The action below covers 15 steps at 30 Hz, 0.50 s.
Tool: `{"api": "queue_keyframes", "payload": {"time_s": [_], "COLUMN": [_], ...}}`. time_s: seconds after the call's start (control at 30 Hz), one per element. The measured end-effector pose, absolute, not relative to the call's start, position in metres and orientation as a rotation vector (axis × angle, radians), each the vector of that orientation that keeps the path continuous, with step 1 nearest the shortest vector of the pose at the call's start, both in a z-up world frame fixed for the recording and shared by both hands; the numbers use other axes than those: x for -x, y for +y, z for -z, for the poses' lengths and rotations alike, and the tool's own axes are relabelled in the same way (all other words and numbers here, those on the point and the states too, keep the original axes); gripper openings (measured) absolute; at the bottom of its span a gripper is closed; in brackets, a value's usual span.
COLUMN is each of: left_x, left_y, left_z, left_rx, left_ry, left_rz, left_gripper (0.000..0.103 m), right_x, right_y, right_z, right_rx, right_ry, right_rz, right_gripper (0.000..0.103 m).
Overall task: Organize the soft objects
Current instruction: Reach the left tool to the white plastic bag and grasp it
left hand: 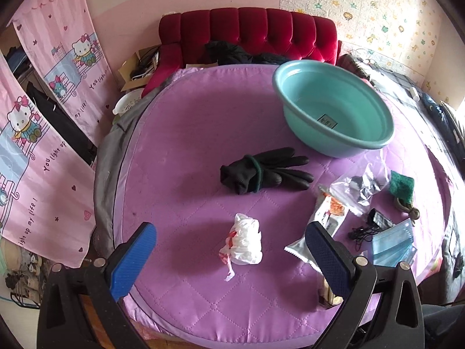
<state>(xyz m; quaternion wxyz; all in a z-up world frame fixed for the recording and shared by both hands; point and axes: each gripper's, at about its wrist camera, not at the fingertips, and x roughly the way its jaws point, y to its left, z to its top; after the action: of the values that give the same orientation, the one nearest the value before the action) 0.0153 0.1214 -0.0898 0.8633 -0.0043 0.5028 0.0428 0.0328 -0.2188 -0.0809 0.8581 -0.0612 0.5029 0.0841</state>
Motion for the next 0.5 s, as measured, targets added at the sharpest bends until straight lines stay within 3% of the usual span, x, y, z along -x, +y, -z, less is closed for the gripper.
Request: {"api": "queue_keyframes", "payload": {"time_s": [0.5], "left_x": [-0.029], "left_y": [0.132], "left_z": [0.182], "left_rx": [0.021], "left_ry": [1.147], "left_rz": [-0.01], "left_gripper": [0.103], "right_x": [-0.043], "right_y": [-0.225], "right_z": [0.119], "right_rx": [0.118], "right_ry": [1.101], "right_rz": [-0.114], "right_gripper": [0.103]}}
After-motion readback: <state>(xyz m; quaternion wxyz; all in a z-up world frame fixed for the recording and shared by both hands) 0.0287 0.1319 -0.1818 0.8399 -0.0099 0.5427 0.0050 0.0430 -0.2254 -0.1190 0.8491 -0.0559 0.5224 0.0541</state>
